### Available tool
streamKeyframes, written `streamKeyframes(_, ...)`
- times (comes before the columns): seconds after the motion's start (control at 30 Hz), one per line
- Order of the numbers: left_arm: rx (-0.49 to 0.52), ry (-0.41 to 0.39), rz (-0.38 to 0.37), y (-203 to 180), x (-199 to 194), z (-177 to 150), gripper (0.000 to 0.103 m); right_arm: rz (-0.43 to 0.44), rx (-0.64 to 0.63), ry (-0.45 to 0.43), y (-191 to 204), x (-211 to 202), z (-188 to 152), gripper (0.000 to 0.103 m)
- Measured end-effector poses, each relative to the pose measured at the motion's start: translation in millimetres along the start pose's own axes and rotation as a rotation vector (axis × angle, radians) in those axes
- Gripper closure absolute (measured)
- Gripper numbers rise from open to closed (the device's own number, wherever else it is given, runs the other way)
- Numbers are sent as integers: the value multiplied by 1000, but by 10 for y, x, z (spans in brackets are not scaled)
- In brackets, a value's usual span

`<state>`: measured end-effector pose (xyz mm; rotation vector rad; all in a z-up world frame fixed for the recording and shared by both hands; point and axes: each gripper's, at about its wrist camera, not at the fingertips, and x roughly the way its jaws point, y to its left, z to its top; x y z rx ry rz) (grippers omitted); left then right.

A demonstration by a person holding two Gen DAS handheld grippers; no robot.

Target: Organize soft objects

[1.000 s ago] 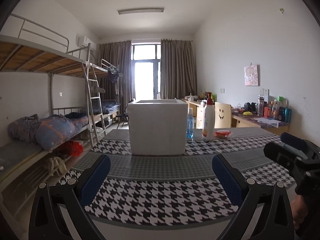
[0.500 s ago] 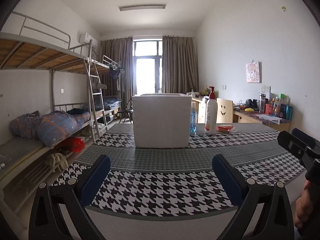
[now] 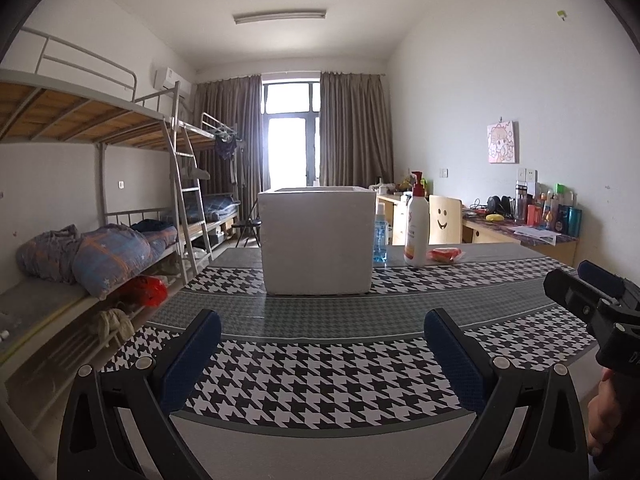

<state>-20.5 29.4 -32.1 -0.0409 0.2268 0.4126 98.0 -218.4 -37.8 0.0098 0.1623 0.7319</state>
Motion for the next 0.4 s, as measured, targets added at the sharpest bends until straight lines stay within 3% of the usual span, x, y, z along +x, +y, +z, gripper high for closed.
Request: streamKeyframes(0.4,-8,-7,11,25,5,-5,1,1,-4,-3,-17,8,17,0)
